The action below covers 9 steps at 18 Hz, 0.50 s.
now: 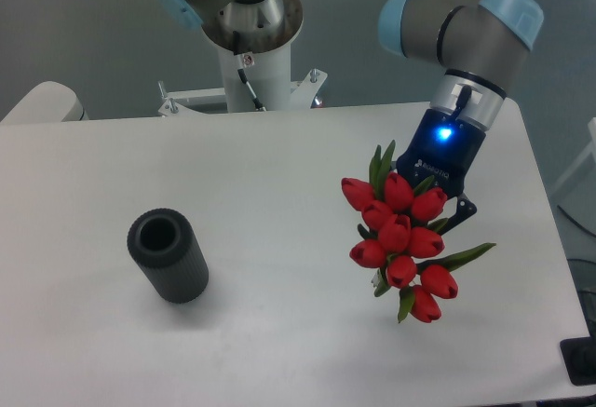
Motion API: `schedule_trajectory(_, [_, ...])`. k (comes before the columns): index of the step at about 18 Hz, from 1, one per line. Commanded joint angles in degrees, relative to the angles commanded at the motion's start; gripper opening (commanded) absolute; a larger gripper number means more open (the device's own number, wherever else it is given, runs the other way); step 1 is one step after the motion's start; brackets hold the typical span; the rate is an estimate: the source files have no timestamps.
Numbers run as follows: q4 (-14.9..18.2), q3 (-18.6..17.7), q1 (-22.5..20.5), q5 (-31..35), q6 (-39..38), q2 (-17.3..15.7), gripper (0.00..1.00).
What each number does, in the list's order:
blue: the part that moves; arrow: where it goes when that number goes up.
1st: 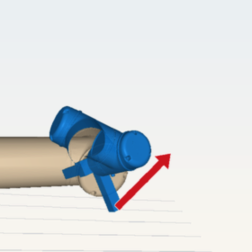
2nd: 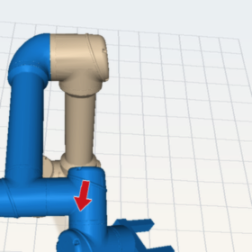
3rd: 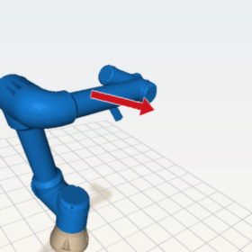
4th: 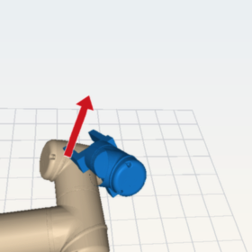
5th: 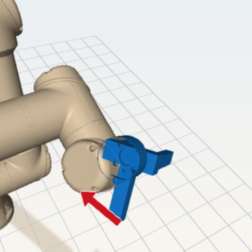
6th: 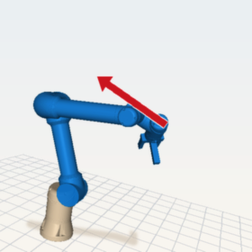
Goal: Place the flowers on the table
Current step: 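Move the gripper holding the red tulips down toward the table surface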
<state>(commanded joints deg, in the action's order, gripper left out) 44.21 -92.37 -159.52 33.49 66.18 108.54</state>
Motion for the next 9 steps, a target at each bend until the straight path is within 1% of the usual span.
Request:
schedule_trajectory(2, [0.00, -0.09, 0.09, 0.35, 0.00, 0.00, 0.32])
schedule_trajectory(5, [0.09, 0.00, 0.44, 4.55, 0.18, -0.53, 0.32])
schedule_trajectory(6, [0.09, -0.09, 0.61, 6.75, 0.26, -0.88, 0.32])
schedule_trajectory(9, [0.35, -0.17, 3.77, 15.35, 0.26, -2.02, 0.32])
